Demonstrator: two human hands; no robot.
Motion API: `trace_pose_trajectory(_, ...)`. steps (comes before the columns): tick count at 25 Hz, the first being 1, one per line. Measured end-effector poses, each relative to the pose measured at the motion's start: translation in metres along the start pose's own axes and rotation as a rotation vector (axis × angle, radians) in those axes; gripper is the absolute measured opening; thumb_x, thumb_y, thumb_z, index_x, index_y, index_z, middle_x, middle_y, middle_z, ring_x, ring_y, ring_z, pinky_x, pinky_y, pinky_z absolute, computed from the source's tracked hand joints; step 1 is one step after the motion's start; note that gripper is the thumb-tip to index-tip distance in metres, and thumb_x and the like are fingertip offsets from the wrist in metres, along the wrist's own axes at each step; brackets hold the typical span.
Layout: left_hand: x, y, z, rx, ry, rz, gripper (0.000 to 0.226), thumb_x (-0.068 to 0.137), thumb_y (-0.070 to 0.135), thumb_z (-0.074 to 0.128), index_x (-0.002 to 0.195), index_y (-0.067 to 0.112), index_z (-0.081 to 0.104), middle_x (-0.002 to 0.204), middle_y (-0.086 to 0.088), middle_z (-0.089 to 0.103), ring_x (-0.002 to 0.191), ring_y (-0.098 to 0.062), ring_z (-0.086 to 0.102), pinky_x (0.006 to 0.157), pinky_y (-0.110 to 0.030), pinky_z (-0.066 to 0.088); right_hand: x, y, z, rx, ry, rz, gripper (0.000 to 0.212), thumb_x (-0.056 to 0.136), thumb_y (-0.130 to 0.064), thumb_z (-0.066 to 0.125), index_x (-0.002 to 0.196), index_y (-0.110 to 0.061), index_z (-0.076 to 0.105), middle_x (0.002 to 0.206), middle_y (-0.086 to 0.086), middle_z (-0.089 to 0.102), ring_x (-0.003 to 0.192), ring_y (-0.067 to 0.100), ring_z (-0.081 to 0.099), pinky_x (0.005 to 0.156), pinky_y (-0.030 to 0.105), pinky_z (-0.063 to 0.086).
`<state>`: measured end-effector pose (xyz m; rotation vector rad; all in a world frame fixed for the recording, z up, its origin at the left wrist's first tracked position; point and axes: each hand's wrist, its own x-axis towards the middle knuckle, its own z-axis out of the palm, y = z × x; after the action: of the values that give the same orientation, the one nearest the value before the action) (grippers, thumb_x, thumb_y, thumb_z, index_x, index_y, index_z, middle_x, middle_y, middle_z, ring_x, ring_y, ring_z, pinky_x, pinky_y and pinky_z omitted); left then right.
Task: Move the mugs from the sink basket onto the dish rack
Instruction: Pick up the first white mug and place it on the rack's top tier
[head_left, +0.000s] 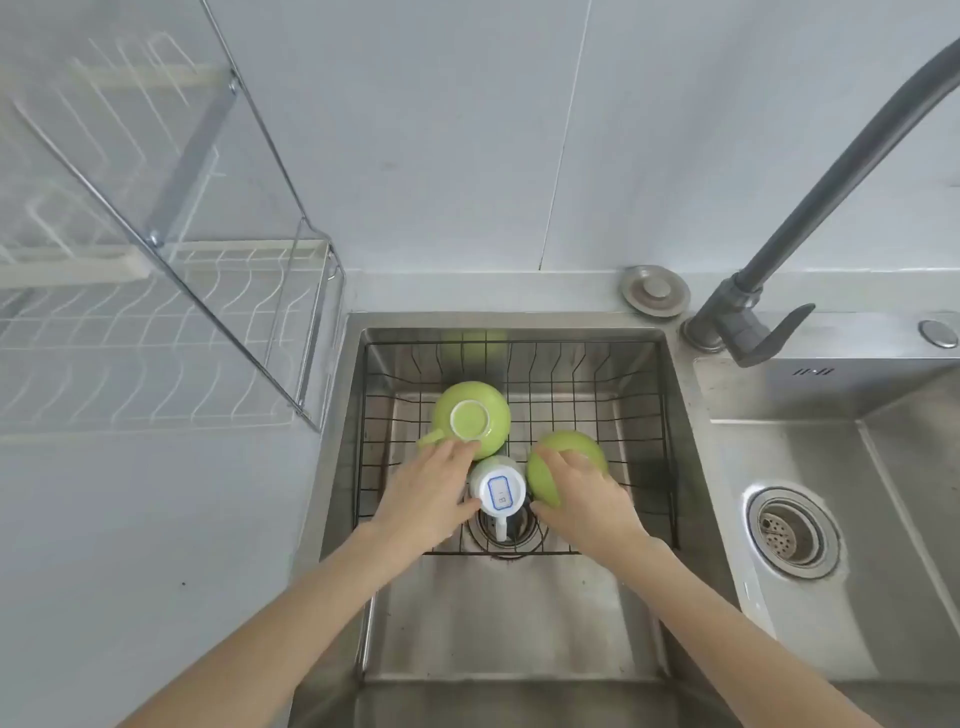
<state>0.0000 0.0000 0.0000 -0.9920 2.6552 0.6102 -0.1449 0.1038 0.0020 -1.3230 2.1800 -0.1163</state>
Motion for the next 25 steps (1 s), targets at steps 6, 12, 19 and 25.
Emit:
trace_pose_trajectory(6, 0.023, 0.000, 0.036, 0.071, -0.037, 0.006, 0.059, 0.085, 0.031, 0.052, 0.136, 0.018, 0.026, 0.138, -0.001, 0.039, 0.123, -0.024, 0.036, 0.094, -0.038, 0.039, 0.022, 0.009, 0.034, 0.019, -0.058, -0.012, 0.058, 0.083, -0.015, 0.051, 0.136, -0.023, 0.030, 0.136, 0.004, 0.045, 0.115, 0.031, 0.050, 0.088, 0.036, 0.043)
trace_pose_trajectory(12, 0.035, -0.006, 0.060, 0.135, -0.055, -0.004, 0.068, 0.083, 0.030, 0.055, 0.139, 0.017, 0.019, 0.142, -0.001, 0.036, 0.123, -0.025, 0.034, 0.094, -0.037, 0.032, 0.039, 0.011, 0.058, -0.035, -0.065, -0.042, 0.065, 0.083, -0.010, 0.052, 0.140, -0.020, 0.023, 0.143, 0.003, 0.035, 0.118, 0.028, 0.048, 0.089, 0.035, 0.043)
trace_pose_trajectory(19, 0.042, -0.001, 0.074, 0.135, 0.015, -0.022, 0.064, 0.084, 0.031, 0.054, 0.137, 0.015, 0.021, 0.133, -0.002, 0.043, 0.115, -0.023, 0.039, 0.089, -0.034, 0.034, 0.048, 0.014, 0.075, 0.013, 0.006, -0.098, 0.064, 0.084, -0.010, 0.053, 0.140, -0.015, 0.021, 0.149, -0.003, 0.030, 0.122, 0.022, 0.047, 0.085, 0.032, 0.047)
trace_pose_trajectory(25, 0.035, -0.003, 0.065, 0.080, 0.062, 0.011, 0.060, 0.084, 0.037, 0.053, 0.135, 0.018, 0.026, 0.130, 0.000, 0.048, 0.113, -0.022, 0.042, 0.088, -0.032, 0.034, 0.039, 0.015, 0.063, 0.079, 0.020, -0.157, 0.062, 0.085, -0.022, 0.056, 0.140, -0.018, 0.026, 0.146, -0.004, 0.036, 0.120, 0.023, 0.049, 0.082, 0.033, 0.047)
